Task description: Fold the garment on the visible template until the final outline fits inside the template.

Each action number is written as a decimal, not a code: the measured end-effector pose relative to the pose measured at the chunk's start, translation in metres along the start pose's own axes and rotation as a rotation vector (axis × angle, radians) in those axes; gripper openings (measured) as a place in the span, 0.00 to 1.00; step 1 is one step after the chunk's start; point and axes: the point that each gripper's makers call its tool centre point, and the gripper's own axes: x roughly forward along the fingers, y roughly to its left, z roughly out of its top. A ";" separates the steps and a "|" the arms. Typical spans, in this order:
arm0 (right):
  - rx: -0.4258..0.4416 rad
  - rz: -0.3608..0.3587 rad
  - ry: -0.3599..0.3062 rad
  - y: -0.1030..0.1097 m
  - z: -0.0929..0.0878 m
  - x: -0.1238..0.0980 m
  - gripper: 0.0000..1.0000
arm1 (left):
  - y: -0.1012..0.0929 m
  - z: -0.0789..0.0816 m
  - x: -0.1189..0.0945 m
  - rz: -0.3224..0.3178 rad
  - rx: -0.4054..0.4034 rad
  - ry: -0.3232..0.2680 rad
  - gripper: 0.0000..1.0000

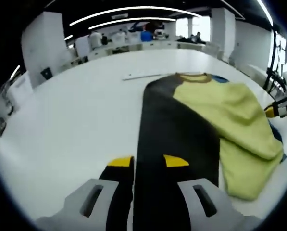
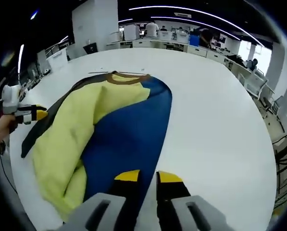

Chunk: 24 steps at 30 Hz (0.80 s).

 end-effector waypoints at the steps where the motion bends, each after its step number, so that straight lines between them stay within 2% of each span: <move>1: 0.004 -0.004 -0.001 0.000 0.000 0.000 0.05 | 0.000 -0.001 0.000 -0.001 -0.024 0.001 0.18; 4: 0.023 -0.007 -0.003 -0.001 0.001 0.001 0.00 | 0.002 -0.001 0.000 0.008 -0.052 0.000 0.15; 11: 0.043 -0.007 -0.004 -0.004 0.001 0.000 0.00 | 0.009 -0.002 0.001 0.038 -0.082 0.008 0.04; 12: 0.049 -0.007 -0.007 -0.004 0.001 0.001 0.00 | 0.008 -0.002 0.001 0.032 -0.083 0.010 0.00; 18: 0.055 0.001 -0.007 -0.005 0.002 0.001 0.00 | 0.008 -0.001 0.002 0.039 -0.045 0.015 0.00; 24: 0.065 -0.005 -0.019 -0.008 0.003 -0.003 0.00 | 0.019 -0.002 0.001 0.058 -0.043 0.012 0.00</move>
